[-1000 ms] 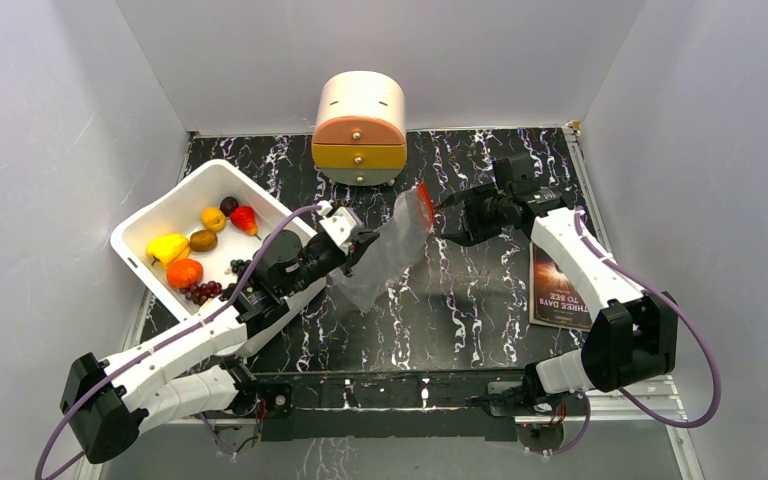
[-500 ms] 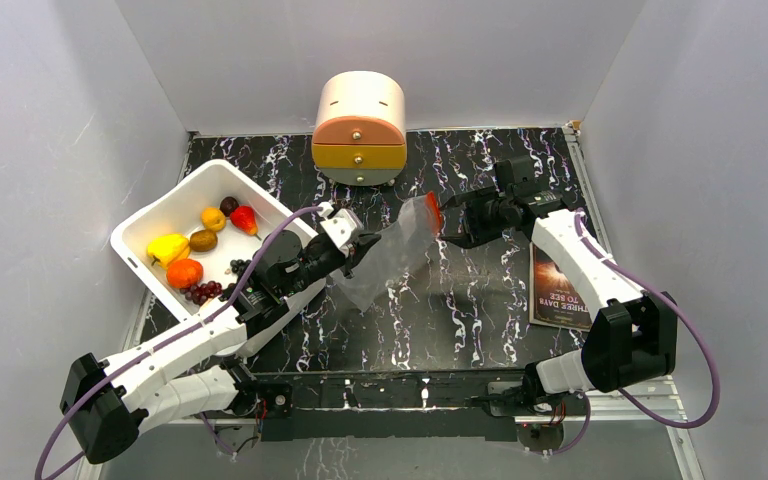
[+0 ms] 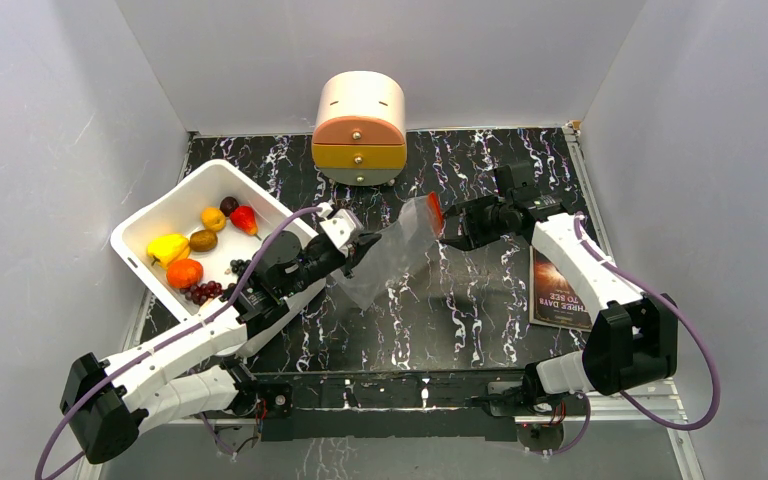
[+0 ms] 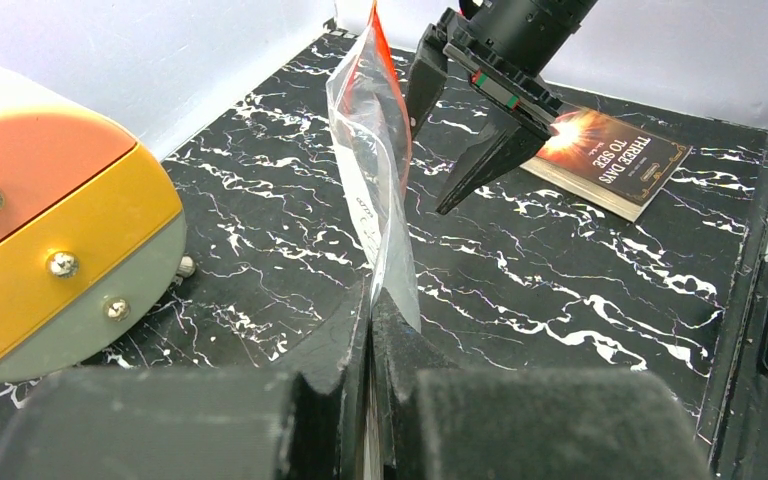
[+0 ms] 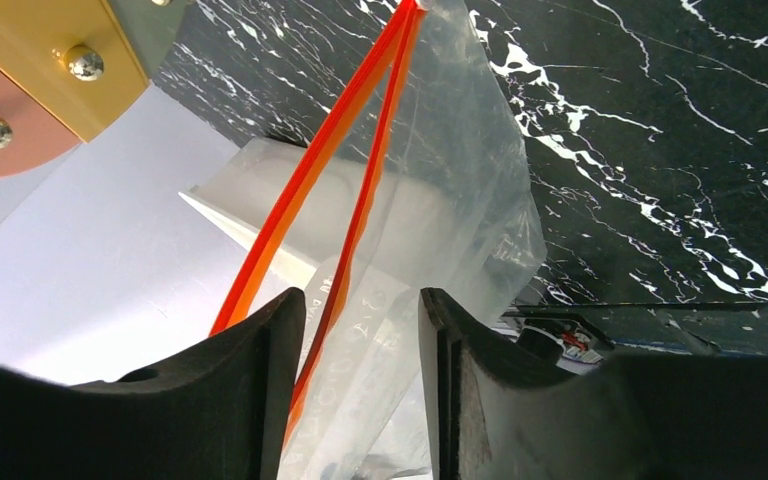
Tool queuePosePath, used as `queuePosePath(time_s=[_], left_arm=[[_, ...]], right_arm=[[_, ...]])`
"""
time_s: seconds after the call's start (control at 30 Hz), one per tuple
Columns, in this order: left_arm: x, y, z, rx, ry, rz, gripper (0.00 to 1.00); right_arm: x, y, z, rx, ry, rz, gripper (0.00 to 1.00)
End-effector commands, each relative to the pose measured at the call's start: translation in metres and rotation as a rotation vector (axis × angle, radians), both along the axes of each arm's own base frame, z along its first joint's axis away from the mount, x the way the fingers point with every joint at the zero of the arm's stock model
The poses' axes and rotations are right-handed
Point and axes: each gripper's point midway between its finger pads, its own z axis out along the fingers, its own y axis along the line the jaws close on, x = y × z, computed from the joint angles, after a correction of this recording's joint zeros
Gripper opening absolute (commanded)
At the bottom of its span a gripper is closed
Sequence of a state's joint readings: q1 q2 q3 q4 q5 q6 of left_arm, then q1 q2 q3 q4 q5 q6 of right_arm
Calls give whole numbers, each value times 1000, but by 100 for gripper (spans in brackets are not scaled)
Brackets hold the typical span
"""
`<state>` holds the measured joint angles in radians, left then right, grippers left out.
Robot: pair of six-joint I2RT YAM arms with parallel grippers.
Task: Place the food in the zip-top bag and seal the zipper
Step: Pick up the zipper food storage bag at the center of the board, then open the zipper of the food storage bag.
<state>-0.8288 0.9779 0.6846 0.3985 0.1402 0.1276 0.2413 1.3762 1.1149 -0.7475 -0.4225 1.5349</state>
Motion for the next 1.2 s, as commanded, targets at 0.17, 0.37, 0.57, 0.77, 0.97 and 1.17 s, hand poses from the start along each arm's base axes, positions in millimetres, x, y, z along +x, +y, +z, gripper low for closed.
queuePosePath(time_s=[0.17,0.37,0.57,0.77,0.97,1.17], left_arm=[[1,2,9,-38,-32,21,0],[12,16,12,-23,78,142,44],[9,25,28,-61,230,210,64],[8,37,51,-100,330,296,66],[10,40,73,-195,390,347,71],[19,22,62,-174,486,354,71]], right_arm=[[15,10,18,61,-137,38,3],[31,9,24,-3,-286,110,0],[51,-6,40,-202,-534,219,0],[60,-48,63,-572,-652,329,0],[59,-69,111,-780,-829,415,0],[39,-40,132,-691,-986,542,0]])
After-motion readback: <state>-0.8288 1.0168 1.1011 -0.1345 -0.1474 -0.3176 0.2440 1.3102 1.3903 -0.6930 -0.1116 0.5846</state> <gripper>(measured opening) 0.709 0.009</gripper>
